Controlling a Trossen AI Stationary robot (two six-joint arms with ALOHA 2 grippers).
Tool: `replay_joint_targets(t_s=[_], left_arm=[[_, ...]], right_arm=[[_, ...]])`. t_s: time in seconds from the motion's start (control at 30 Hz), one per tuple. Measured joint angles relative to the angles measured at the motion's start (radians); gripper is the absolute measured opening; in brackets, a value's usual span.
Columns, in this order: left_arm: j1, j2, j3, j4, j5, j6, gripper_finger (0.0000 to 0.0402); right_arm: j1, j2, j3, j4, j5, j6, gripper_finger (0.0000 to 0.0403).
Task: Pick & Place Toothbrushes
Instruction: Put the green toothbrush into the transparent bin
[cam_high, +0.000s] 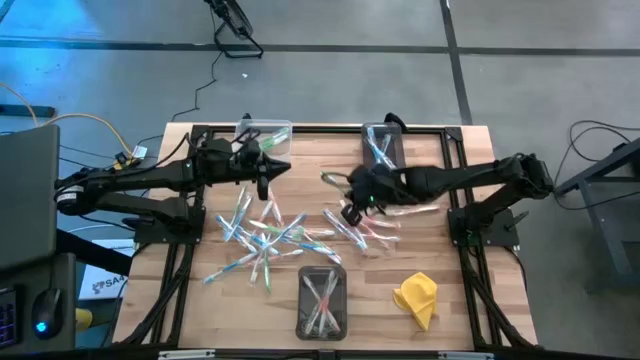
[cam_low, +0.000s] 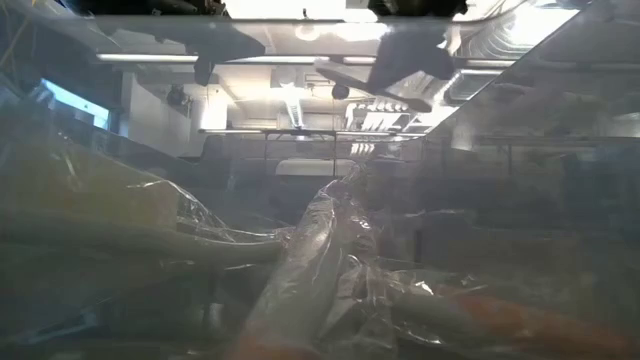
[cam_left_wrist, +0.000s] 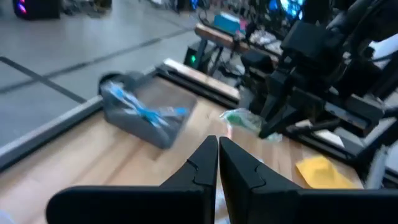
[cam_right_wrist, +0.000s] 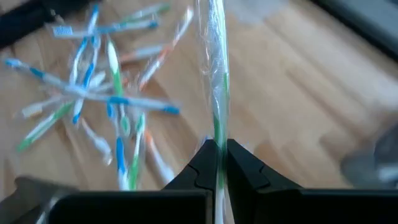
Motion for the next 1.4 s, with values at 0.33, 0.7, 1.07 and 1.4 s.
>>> replay_joint_targets(t_s=[0.33, 0.7, 1.07, 1.4], left_arm=[[0.133, 0.015, 0.0, 0.129, 0.15, 0.075, 0.0012], [0.18, 0.137, 0.0, 0.308, 0.233, 0.121, 0.0012], [0.178, 0.166, 0.0, 0.446, 0.142, 0.207, 0.0012], [0.178, 0.187, 0.0, 0.461, 0.124, 0.047, 0.009]], right_arm=[[-0.203, 0.0, 0.0, 0.235, -0.239, -0.252, 0.0009], [-0.294, 0.002, 0.001, 0.502, -0.331, -0.287, 0.0009], [-0.302, 0.004, 0.001, 0.527, -0.281, -0.25, 0.0009], [-0.302, 0.004, 0.001, 0.525, -0.225, -0.239, 0.0009]])
